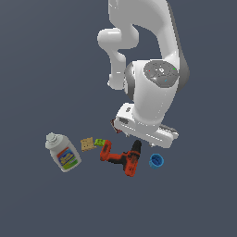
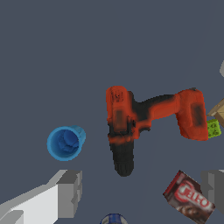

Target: Pick up a designated object from a clutter of objects.

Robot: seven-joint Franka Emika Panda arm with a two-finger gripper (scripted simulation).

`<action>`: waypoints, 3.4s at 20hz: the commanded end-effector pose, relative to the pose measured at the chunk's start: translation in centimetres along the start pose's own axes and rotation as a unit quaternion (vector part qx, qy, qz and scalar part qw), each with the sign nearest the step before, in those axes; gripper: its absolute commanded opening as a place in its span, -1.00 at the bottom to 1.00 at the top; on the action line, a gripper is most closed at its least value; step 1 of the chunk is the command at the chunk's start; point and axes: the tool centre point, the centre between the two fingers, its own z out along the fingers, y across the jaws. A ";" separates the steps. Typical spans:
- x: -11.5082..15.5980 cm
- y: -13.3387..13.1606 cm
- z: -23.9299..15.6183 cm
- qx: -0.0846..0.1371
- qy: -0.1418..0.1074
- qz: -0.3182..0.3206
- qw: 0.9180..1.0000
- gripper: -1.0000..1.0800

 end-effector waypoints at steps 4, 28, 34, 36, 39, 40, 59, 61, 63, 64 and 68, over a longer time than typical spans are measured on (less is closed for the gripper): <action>0.1 -3.3 2.9 0.003 0.002 0.051 0.999 0.92; -0.9 -10.1 9.9 0.010 0.003 0.161 0.987 0.92; -0.9 -10.1 11.7 0.011 0.003 0.161 0.987 0.92; -0.9 -10.1 12.9 0.011 0.004 0.162 0.987 0.92; -0.9 -10.2 14.3 0.011 0.004 0.162 0.987 0.92; -0.9 -10.2 14.6 0.011 0.004 0.162 0.987 0.92; -0.8 -10.1 14.7 0.011 0.004 0.162 0.987 -1.00; -0.8 -9.9 14.4 0.011 0.004 0.162 0.987 -1.00; -0.7 -9.4 13.9 0.011 0.004 0.162 0.987 -1.00; -0.7 -9.2 13.6 0.011 0.004 0.162 0.987 -1.00; -0.5 -7.8 11.9 0.011 0.004 0.162 0.987 -1.00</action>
